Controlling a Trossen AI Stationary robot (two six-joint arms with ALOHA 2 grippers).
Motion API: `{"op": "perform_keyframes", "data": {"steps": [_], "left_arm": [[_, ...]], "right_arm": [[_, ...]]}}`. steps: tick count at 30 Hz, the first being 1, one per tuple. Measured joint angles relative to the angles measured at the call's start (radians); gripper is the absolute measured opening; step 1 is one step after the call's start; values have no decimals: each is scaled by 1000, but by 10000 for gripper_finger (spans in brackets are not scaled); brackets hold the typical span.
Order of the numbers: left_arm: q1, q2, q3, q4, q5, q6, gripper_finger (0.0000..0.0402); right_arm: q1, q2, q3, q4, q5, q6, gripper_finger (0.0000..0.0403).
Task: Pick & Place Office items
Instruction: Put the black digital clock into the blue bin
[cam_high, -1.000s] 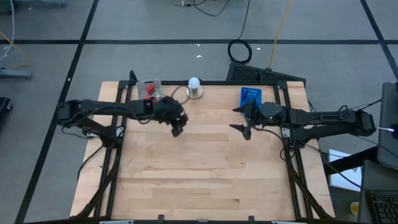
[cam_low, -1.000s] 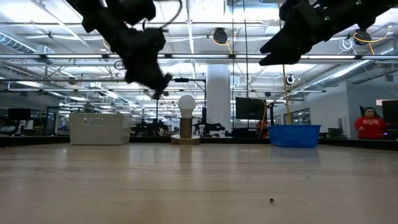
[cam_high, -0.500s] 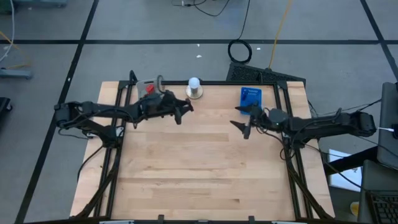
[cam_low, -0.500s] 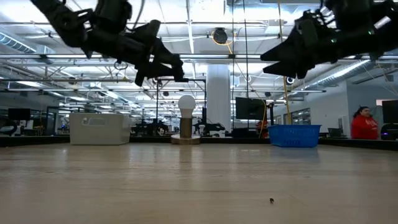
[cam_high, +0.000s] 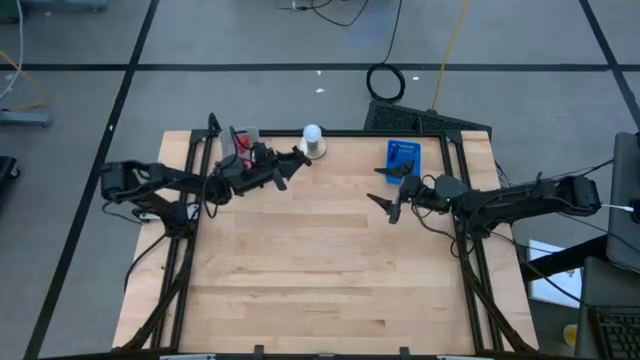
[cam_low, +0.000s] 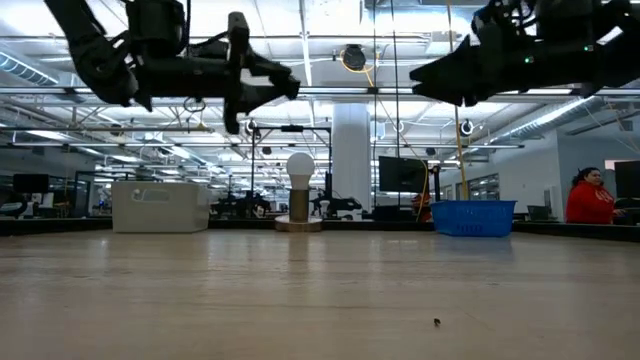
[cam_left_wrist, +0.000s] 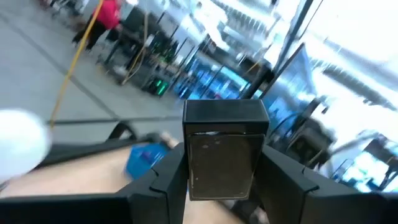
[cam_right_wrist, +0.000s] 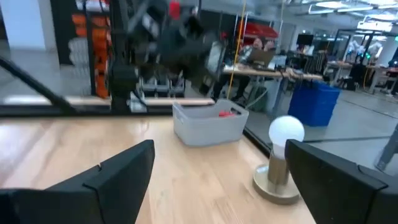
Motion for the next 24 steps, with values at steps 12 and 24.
{"op": "perform_keyframes", "data": {"steps": [12, 24], "left_arm": [[-10, 164, 238, 138, 86, -11, 155], [30, 163, 479, 67, 140, -128, 155]], "right_arm": [[-1, 207, 238, -2, 56, -124, 355], [-2, 207, 463, -97, 84, -476, 355]]}}
